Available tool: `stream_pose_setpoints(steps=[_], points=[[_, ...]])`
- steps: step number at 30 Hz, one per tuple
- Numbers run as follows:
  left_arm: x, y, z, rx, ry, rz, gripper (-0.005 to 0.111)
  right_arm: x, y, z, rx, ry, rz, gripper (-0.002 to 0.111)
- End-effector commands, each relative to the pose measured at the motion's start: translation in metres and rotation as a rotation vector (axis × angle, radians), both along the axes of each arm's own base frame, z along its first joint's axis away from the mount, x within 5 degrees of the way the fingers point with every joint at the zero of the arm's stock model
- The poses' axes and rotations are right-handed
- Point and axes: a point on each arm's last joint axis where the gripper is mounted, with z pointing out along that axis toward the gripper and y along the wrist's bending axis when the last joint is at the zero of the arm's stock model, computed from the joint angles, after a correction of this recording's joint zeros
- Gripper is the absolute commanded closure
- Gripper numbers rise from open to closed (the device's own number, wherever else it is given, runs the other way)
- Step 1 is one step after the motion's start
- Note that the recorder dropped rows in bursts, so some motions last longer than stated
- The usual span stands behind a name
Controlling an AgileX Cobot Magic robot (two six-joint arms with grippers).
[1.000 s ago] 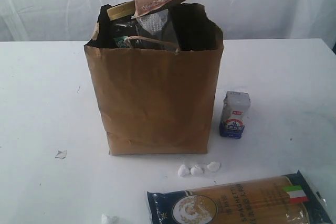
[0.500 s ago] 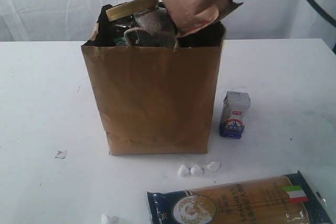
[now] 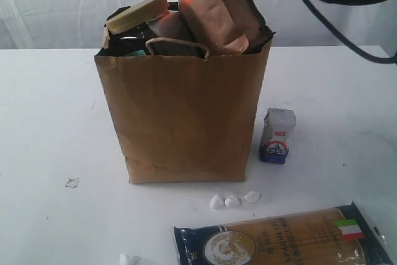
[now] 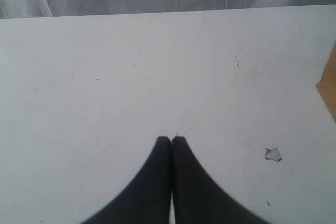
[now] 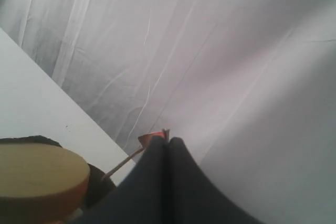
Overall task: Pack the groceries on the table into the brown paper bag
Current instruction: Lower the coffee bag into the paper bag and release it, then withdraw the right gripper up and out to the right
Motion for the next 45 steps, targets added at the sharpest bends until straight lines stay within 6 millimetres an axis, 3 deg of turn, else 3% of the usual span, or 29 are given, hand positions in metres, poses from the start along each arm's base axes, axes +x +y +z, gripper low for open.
stream_pose_setpoints(steps=[1, 9, 19, 30, 34, 36, 40, 43, 45], points=[[0.000, -0.001, 0.000, -0.020, -0.014, 0.000, 0.107, 0.004, 0.002, -0.004, 0.020, 0.025, -0.012, 0.108], [0.000, -0.001, 0.000, -0.020, -0.014, 0.000, 0.107, 0.011, 0.007, -0.017, 0.001, 0.052, -0.013, 0.107], [0.000, -0.001, 0.000, -0.020, -0.015, 0.001, 0.107, 0.011, 0.006, -0.017, 0.049, 0.081, -0.025, 0.077], [0.000, -0.001, 0.000, -0.020, -0.015, 0.001, 0.107, 0.011, 0.005, -0.016, 0.067, 0.088, -0.043, 0.077], [0.000, -0.001, 0.000, -0.020, -0.015, 0.001, 0.107, 0.005, 0.000, -0.004, 0.108, 0.076, -0.048, 0.077], [0.000, -0.001, 0.000, -0.020, -0.015, 0.001, 0.107, -0.002, -0.008, 0.009, 0.168, 0.065, -0.072, 0.080], [0.000, -0.001, 0.000, -0.020, -0.015, 0.001, 0.107, -0.019, -0.035, 0.037, 0.256, 0.000, -0.202, 0.097], [0.000, -0.001, 0.000, -0.020, -0.017, 0.001, 0.107, -0.036, -0.071, 0.046, 0.300, -0.010, -0.430, 0.108], [0.000, 0.000, 0.002, -0.019, -0.037, 0.002, 0.107, -0.047, -0.097, 0.041, 0.159, 0.004, -0.627, 0.108]])
